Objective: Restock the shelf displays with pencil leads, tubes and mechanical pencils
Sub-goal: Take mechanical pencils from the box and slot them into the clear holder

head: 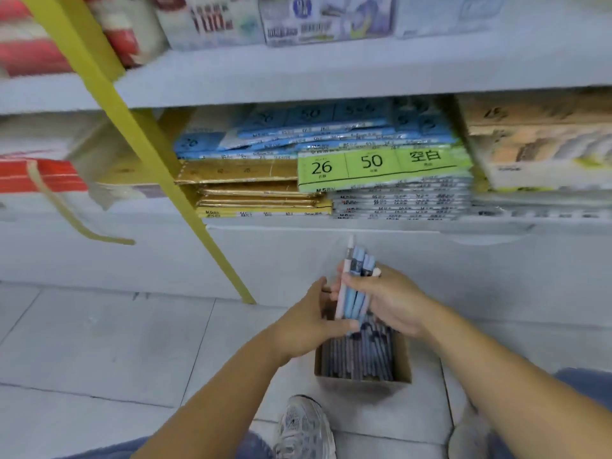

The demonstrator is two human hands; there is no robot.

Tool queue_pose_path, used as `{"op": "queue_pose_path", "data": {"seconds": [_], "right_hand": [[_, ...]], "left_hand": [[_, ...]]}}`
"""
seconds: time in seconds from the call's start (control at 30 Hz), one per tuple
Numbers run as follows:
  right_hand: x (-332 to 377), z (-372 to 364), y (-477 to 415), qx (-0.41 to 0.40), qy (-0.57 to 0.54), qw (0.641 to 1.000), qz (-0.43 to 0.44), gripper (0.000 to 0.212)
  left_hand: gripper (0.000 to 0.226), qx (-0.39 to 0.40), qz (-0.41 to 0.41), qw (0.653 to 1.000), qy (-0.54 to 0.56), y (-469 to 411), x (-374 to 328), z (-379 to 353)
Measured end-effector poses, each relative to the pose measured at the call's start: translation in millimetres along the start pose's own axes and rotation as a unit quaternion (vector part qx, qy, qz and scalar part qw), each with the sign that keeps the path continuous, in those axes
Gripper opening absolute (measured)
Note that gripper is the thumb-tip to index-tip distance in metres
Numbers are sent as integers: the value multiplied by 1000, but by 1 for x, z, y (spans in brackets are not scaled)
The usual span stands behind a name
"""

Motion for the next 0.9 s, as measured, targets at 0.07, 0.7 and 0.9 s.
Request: {"op": "queue_pose_path", "data": {"seconds": [0.07,0.7,0.9], "right_hand": [[58,-9,33,1,-5,998,65,22],[380,18,140,-134,108,880,442,18],[434,47,161,-270,-8,780,565,13]], "left_hand": [[61,47,-25,998,41,12,-50,2],[30,-92,-284,942,152,40,-346,75],[17,-196,-275,921,196,15,-349,113]]}}
Point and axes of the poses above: each hand's wrist, its own y-axis away from the middle knuckle, its own z-axis out of the back of the hand, x = y × z, the point moved 9 cm from there along -y, towards the middle knuckle, and after that the axes turned 13 degrees about -x, right-handed, at the moved point
